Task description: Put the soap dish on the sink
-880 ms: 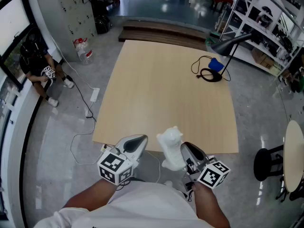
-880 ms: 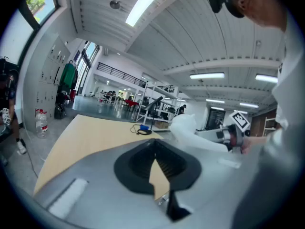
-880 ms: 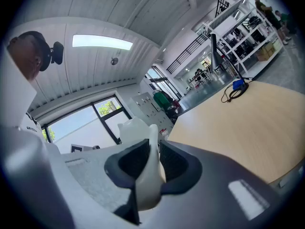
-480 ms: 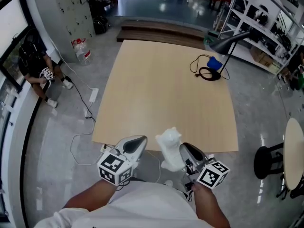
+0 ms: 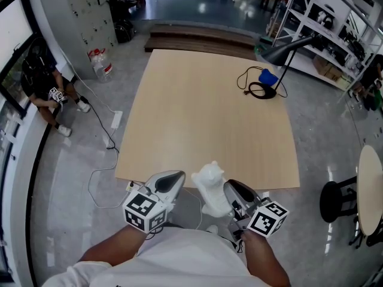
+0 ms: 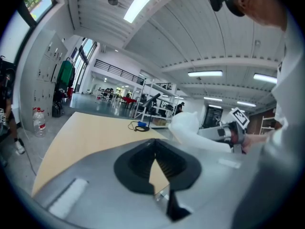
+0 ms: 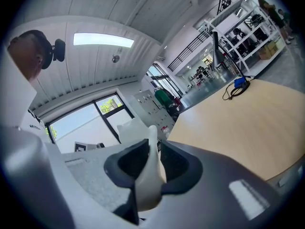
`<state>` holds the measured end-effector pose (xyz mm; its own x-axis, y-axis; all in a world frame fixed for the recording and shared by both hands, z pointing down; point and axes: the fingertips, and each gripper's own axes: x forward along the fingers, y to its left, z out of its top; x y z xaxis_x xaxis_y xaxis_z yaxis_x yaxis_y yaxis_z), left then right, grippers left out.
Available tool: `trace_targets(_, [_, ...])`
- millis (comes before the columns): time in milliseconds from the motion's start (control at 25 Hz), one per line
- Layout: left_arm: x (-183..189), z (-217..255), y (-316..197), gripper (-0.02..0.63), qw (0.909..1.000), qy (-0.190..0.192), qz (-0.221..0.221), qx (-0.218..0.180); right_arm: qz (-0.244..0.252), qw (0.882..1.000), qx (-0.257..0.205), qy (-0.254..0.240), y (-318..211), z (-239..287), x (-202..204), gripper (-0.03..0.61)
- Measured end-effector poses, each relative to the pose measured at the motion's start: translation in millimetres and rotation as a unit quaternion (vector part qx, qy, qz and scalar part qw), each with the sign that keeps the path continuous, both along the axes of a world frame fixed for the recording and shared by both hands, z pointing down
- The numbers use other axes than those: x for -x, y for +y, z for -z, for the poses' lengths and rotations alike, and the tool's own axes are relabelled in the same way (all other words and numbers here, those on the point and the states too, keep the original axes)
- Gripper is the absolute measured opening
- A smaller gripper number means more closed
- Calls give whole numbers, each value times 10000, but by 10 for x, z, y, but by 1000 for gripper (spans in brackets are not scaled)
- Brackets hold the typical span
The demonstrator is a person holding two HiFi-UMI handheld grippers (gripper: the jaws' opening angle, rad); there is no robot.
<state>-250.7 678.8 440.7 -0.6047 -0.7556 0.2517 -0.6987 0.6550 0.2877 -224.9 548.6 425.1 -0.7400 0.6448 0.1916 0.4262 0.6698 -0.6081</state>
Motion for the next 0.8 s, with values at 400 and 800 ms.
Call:
trace_targets(400, [-29,3,28,8,10000,-26,-23,19,-37,9999,98,3,-2,17,-35,83])
trace_targets(800, [-44,7,96,8,10000,-31,-84,-24,-207,9996,166,39,34,16,-89,83])
